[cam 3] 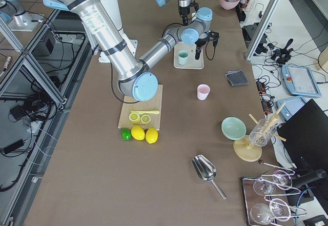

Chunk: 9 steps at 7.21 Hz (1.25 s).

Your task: Place all cups on tray

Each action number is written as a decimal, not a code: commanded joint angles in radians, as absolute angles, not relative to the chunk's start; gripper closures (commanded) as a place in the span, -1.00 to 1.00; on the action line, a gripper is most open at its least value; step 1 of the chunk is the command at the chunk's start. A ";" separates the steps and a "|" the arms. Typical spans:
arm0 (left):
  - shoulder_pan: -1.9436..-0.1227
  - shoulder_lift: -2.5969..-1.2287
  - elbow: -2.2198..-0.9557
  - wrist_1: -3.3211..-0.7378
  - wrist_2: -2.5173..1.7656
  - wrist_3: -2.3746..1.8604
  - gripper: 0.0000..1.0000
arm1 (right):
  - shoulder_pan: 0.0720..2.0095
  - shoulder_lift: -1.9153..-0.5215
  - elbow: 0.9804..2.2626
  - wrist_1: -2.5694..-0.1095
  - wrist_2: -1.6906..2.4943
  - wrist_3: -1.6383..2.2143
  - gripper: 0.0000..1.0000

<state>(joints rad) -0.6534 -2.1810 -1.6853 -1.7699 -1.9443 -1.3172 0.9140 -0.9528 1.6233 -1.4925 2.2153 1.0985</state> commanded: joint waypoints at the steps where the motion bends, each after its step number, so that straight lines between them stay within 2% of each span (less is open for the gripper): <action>1: -0.605 -2.204 -1.641 -1.776 -1.895 -1.331 1.00 | 1.012 -1.031 1.623 -1.502 2.232 0.955 -1.00; 4: -0.529 -2.207 -1.632 -1.776 -1.818 -1.332 1.00 | 1.063 -1.052 1.611 -1.555 2.226 0.876 -1.00; 5: -0.531 -2.217 -1.625 -1.775 -1.815 -1.330 0.44 | 1.065 -1.072 1.611 -1.549 2.217 0.868 -1.00; 6: -0.540 -2.221 -1.621 -1.773 -1.816 -1.324 -0.23 | 1.065 -1.075 1.606 -1.548 2.215 0.865 -1.00; 7: -0.576 -2.226 -1.624 -1.775 -1.825 -1.315 -0.53 | 1.068 -1.077 1.600 -1.548 2.215 0.853 -1.00; 8: -0.615 -2.244 -1.626 -1.766 -1.839 -1.281 -0.93 | 1.072 -1.089 1.595 -1.545 2.215 0.832 -1.00; 9: -0.676 -2.246 -1.629 -1.766 -1.938 -1.257 -0.93 | 1.071 -1.097 1.576 -1.542 2.215 0.815 -1.00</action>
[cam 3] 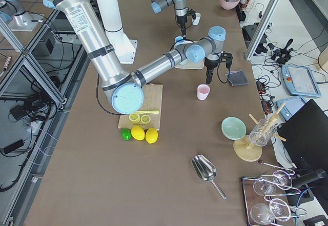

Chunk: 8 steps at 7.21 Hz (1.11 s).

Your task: Place all cups on tray

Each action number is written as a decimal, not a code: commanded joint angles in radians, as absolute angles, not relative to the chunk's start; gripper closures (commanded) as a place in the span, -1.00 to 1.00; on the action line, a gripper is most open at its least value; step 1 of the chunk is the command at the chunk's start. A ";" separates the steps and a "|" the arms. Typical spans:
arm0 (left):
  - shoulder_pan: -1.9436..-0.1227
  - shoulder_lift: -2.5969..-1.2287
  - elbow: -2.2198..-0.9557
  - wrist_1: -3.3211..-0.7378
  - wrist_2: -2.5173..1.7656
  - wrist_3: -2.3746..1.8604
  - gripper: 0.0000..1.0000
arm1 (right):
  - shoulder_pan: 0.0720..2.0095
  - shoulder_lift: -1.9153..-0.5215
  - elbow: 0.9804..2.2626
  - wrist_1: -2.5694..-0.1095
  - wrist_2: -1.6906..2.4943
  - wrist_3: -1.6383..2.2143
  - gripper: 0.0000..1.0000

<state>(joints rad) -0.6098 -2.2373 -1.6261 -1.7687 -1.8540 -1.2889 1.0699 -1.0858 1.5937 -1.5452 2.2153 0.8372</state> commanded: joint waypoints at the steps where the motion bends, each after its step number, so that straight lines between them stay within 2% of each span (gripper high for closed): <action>1: -0.740 -2.259 -1.632 -1.758 -2.027 -1.241 -0.93 | 1.062 -1.104 1.550 -1.537 2.211 0.812 -1.00; 3: -0.807 -2.293 -1.638 -1.669 -2.049 -1.151 -0.93 | 1.014 -1.172 1.528 -1.409 2.168 0.824 -1.00; 5: -0.860 -2.293 -1.644 -1.643 -2.095 -1.083 -0.93 | 0.991 -1.190 1.500 -1.384 2.158 0.825 -0.99; 6: -0.879 -2.287 -1.643 -1.641 -2.098 -1.047 -0.93 | 0.985 -1.189 1.485 -1.382 2.155 0.825 -0.92; 7: -0.900 -2.284 -1.644 -1.631 -2.100 -1.014 -0.93 | 0.979 -1.186 1.477 -1.382 2.155 0.824 -0.22; 8: -0.934 -2.284 -1.644 -1.620 -2.133 -0.976 -0.93 | 0.974 -1.177 1.468 -1.382 2.155 0.822 0.70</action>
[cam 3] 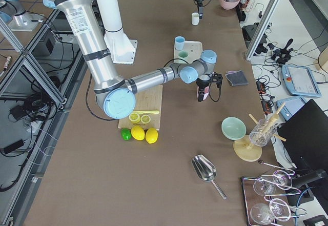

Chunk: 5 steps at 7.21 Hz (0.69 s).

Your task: Place all cups on tray

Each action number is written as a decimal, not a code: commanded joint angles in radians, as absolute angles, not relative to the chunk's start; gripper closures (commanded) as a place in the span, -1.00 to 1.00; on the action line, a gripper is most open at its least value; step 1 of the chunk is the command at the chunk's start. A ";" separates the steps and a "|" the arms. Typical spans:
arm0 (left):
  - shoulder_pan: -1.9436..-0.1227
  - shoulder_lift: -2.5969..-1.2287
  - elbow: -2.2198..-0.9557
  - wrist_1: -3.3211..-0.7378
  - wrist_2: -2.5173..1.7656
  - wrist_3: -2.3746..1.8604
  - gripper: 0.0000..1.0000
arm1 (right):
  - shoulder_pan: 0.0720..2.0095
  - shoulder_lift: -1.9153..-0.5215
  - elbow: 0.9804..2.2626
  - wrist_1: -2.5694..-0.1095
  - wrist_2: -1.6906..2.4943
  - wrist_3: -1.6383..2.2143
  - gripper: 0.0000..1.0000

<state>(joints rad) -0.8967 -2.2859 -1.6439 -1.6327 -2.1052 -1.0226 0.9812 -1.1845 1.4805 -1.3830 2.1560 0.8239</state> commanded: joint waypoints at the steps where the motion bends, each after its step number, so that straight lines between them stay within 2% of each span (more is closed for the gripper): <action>1: -0.981 -2.267 -1.643 -1.614 -2.172 -0.918 -0.93 | 0.966 -1.175 1.468 -1.382 2.155 0.818 1.00; 5: -1.055 -2.227 -1.626 -1.614 -2.183 -0.809 -0.93 | 1.017 -1.092 1.479 -1.387 2.259 0.851 1.00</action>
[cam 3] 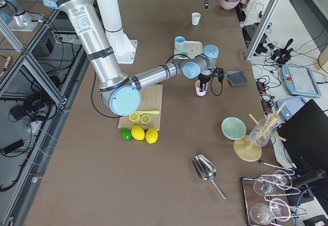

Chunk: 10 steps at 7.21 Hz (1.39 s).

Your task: Place all cups on tray

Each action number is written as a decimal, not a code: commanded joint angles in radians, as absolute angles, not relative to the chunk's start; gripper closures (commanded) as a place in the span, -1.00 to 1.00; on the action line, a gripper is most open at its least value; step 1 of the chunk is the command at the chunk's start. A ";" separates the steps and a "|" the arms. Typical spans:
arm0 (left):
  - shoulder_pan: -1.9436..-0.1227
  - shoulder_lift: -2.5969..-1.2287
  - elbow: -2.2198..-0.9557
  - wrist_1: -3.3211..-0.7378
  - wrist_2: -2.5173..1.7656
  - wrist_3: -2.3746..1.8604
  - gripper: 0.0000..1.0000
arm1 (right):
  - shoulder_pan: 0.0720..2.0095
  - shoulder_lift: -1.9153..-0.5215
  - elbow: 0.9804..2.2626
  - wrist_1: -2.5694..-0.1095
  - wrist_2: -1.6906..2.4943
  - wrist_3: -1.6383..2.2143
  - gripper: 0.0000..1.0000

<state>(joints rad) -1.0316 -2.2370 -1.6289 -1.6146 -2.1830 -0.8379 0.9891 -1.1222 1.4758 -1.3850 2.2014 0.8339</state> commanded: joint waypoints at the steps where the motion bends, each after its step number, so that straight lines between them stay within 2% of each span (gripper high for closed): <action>1: -1.089 -2.195 -1.599 -1.615 -2.178 -0.676 -0.93 | 1.037 -1.050 1.480 -1.397 2.311 0.867 1.00; 3: -1.135 -2.148 -1.531 -1.638 -2.180 -0.490 -0.93 | 1.019 -0.979 1.479 -1.397 2.312 0.974 1.00; 7: -1.071 -1.987 -1.412 -2.054 -2.175 -0.654 -0.93 | 0.893 -0.878 1.471 -1.397 2.214 1.144 1.00; 10: -1.012 -1.915 -1.408 -2.174 -2.143 -0.738 -0.93 | 0.864 -0.848 1.460 -1.397 2.175 1.147 1.00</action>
<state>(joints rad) -1.0303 -1.9416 -1.4092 -2.1373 -2.1551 -0.7208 0.8759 -0.8631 1.4674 -1.3974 2.1906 1.1447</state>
